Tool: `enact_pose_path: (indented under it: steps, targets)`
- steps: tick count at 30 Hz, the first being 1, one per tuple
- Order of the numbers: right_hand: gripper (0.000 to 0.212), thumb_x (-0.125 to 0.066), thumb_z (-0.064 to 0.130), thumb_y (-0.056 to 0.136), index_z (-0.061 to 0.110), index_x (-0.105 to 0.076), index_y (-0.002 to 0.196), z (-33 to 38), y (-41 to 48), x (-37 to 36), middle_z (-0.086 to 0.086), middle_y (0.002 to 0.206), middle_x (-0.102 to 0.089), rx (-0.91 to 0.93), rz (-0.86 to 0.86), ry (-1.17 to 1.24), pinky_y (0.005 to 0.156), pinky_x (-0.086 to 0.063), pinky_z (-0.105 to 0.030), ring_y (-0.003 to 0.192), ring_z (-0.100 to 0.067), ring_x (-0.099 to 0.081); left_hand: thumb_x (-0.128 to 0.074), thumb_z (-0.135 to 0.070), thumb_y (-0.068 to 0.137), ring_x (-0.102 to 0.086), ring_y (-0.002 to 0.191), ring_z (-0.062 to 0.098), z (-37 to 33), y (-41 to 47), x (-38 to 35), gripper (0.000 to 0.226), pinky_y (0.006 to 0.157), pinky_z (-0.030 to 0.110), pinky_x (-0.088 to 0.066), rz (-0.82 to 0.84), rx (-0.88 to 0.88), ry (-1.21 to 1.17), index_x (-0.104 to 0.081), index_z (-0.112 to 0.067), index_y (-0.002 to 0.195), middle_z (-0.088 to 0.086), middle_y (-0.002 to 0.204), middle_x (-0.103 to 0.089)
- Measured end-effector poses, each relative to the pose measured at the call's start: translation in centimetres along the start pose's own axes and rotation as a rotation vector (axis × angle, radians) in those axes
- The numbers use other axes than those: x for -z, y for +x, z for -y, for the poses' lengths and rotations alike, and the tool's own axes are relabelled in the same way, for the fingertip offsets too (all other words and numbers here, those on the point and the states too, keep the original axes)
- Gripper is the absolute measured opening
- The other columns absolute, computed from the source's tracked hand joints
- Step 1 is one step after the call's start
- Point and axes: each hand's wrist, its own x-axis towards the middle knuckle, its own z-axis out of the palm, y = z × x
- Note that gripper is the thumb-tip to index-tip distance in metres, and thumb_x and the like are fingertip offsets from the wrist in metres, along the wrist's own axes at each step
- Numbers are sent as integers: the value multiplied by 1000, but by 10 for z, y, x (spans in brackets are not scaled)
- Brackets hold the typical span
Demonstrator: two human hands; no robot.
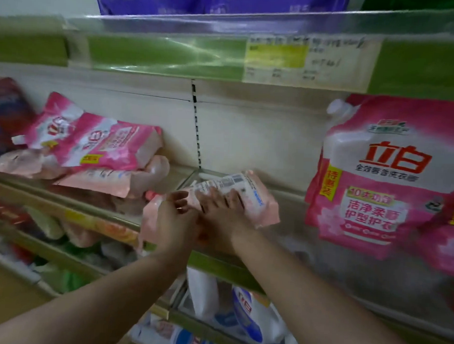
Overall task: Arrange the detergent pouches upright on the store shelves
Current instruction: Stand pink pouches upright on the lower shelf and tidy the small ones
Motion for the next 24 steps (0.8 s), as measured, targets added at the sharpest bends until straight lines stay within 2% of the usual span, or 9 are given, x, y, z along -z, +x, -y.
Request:
enact_pose_path:
  steps: [6,8,10,13,16,18,20,22,24]
  targets:
    - [62,-26,45,97,17,-4,148,0,12,-18,-17,155,-11,5,-78,-176,108,-5,-67,143,-41,-6,-48,10,87,-57,74,14,6,4,10,29,48,10,-48,72,-33,-43,-53,-8,109,3,89,-59]
    - [59,-19,43,95,13,-18,146,-3,11,-20,-19,150,-27,-8,-154,-134,108,-16,-67,140,-41,-21,-48,10,88,-60,76,14,7,-2,15,23,52,7,-48,152,-89,-32,-55,-7,102,1,87,-60]
    - [61,-19,41,88,10,-42,136,-5,12,-24,-20,131,-54,13,-301,-66,99,-36,-63,123,-40,-49,-51,12,86,-63,74,11,14,-8,22,22,59,9,-50,250,-193,11,-60,-8,89,-2,78,-65]
    - [44,-32,37,96,14,-66,111,-10,16,-27,-9,87,-74,-14,-707,50,67,-56,-37,78,-27,-71,-55,12,80,-60,66,1,28,-15,34,35,62,11,-46,359,-307,126,-61,-20,69,-10,71,-65]
    - [65,-19,44,100,12,-73,86,-21,15,-15,-6,61,-71,-92,-1019,262,40,-41,-18,47,-18,-63,-53,15,77,-60,70,-5,40,-9,38,42,63,4,-43,349,-269,212,-62,-24,63,-15,71,-66]
    - [58,-27,43,97,9,-71,79,-27,9,-10,-13,56,-65,-132,-1125,532,45,-38,-19,52,-16,-55,-51,14,83,-60,75,-7,45,6,32,41,64,3,-43,315,-148,181,-63,-24,73,-12,78,-67]
    - [36,-37,35,89,22,-54,60,-33,2,-3,0,44,-49,-210,-1194,839,45,-31,-13,50,-8,-46,-54,2,89,-59,93,4,48,26,18,26,78,11,-45,301,-56,144,-61,-22,99,-4,104,-65]
    - [34,-43,35,85,26,-38,52,-40,-4,4,6,40,-41,-331,-1220,1134,43,-26,-11,42,0,-39,-59,-5,88,-56,105,14,48,43,-2,34,86,24,-45,302,3,76,-53,-17,118,0,114,-59]
    - [33,-45,28,85,25,-35,53,-47,-9,7,11,42,-45,-418,-1258,1338,44,-28,-14,43,3,-37,-62,-1,84,-59,98,13,45,54,-23,34,75,21,-49,367,57,-88,-52,-21,110,-6,104,-61]
